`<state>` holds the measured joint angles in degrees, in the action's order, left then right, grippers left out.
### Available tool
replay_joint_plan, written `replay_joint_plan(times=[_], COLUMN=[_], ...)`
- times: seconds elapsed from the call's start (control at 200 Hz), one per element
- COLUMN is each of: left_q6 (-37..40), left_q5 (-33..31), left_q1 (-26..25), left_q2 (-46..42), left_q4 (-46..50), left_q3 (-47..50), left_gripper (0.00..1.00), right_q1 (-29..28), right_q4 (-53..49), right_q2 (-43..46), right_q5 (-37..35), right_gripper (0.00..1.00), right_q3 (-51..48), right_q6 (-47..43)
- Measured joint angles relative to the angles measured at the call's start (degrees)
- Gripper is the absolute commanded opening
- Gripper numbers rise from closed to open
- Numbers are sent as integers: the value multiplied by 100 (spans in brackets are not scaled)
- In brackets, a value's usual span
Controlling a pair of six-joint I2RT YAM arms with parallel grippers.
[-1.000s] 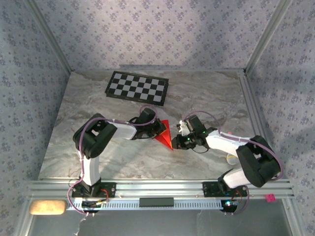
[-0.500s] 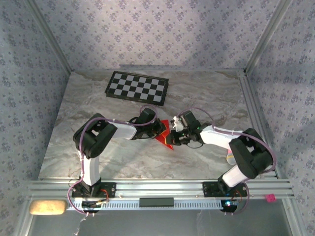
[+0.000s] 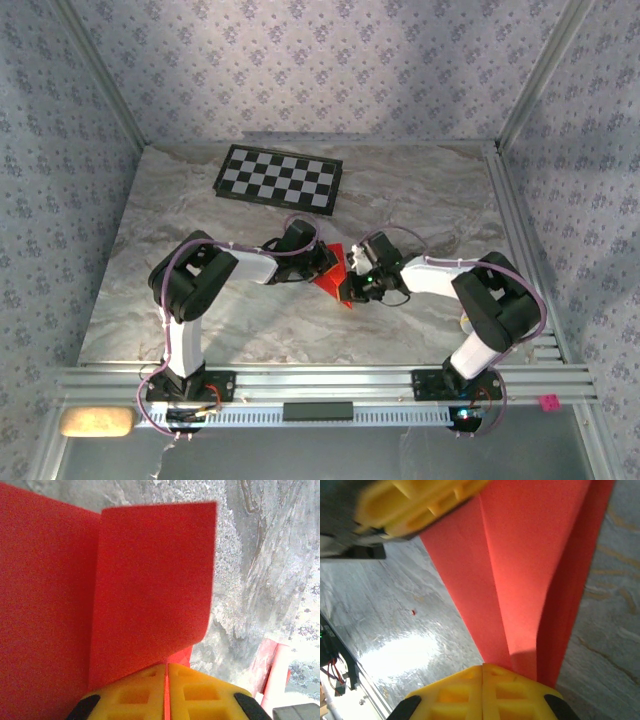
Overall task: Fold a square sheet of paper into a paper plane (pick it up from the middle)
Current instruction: Fourth fold the wing at the center of the table.
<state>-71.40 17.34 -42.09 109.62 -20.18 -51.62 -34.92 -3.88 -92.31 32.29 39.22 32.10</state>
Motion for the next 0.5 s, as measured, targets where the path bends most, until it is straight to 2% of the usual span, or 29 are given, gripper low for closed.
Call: replay_joint_plan(times=[0.5], left_q6=[0], left_q5=[-2], left_q1=[0], left_q2=[0], left_q4=[0], left_q3=[0], left_gripper=[11], right_q1=[109], right_q4=[772], right_q2=[79], right_q5=[177], right_gripper=[7], right_q3=[-531], right_q6=[138])
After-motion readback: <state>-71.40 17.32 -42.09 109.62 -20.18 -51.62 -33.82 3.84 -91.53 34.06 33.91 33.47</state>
